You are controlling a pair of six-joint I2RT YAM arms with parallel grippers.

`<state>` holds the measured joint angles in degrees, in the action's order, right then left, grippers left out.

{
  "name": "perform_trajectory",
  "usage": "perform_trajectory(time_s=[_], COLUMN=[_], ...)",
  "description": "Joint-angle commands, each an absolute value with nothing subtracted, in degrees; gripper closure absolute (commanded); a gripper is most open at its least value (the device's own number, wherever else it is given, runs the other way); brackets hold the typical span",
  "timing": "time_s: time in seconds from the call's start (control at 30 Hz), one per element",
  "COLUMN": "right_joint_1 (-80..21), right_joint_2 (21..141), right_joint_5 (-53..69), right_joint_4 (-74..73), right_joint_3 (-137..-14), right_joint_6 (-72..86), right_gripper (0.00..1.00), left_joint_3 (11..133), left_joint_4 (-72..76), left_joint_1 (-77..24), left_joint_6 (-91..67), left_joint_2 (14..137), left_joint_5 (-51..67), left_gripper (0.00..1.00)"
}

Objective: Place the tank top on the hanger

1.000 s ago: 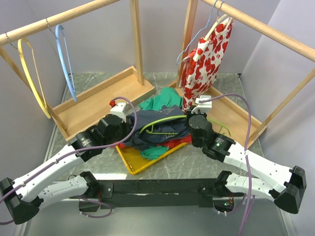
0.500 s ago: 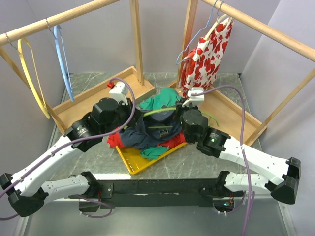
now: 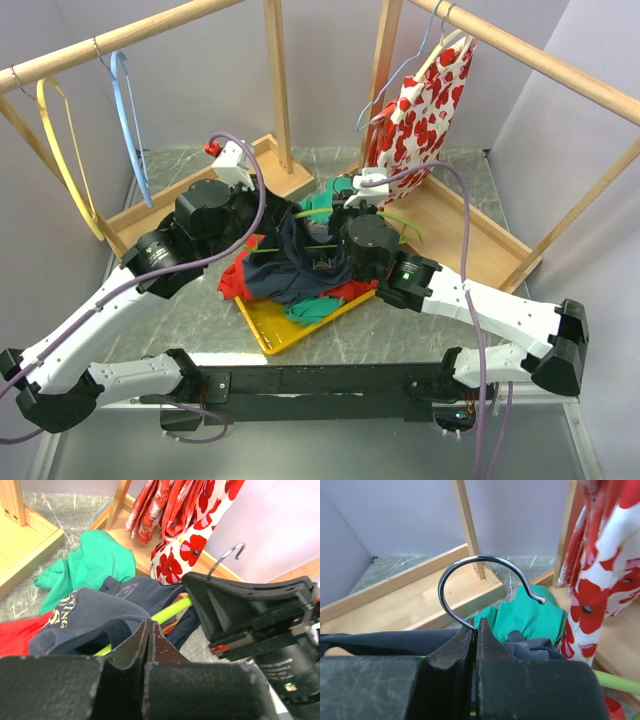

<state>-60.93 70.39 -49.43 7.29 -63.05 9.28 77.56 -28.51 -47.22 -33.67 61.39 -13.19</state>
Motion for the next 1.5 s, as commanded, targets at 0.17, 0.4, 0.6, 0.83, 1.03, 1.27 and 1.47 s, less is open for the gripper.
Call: perform_trajectory(time_s=[0.17,0.4,0.6,0.83,1.03,1.27,1.47], right_joint_1=[-61.35,-61.35,-61.26,-61.26,-61.26,-61.26,-61.35], right_joint_2=[67.86,64.78,62.93,61.53,61.26,62.05,62.84], right_joint_5=[-48.52,-44.92,-38.95,-32.17,-30.59,-30.15,-29.71], right_joint_4=[12.92,11.25,7.56,4.66,3.52,3.43,3.34], right_joint_3=[-69.0,-65.48,-66.36,-66.18,-66.53,-67.15,-67.85], right_joint_6=[5.54,7.82,6.59,6.59,6.15,5.89,5.71], right_gripper=[1.0,1.0,1.0,1.0,1.0,1.0,1.0], left_joint_3=[85.16,89.99,88.86,87.98,86.49,82.54,80.16], left_joint_4=[-31.2,-36.9,-41.56,-44.82,-46.58,-46.76,-44.66], left_joint_1=[-46.14,-45.97,-45.97,-45.97,-46.05,-46.05,-46.05], left_joint_6=[-27.35,-17.94,-10.03,-3.17,-1.06,-1.05,-2.02], left_joint_2=[61.71,60.38,60.47,61.17,61.26,61.44,60.82], left_joint_5=[-12.92,-9.85,-0.98,8.26,12.74,14.85,15.12], left_gripper=[0.28,0.25,0.27,0.25,0.29,0.35,0.45])
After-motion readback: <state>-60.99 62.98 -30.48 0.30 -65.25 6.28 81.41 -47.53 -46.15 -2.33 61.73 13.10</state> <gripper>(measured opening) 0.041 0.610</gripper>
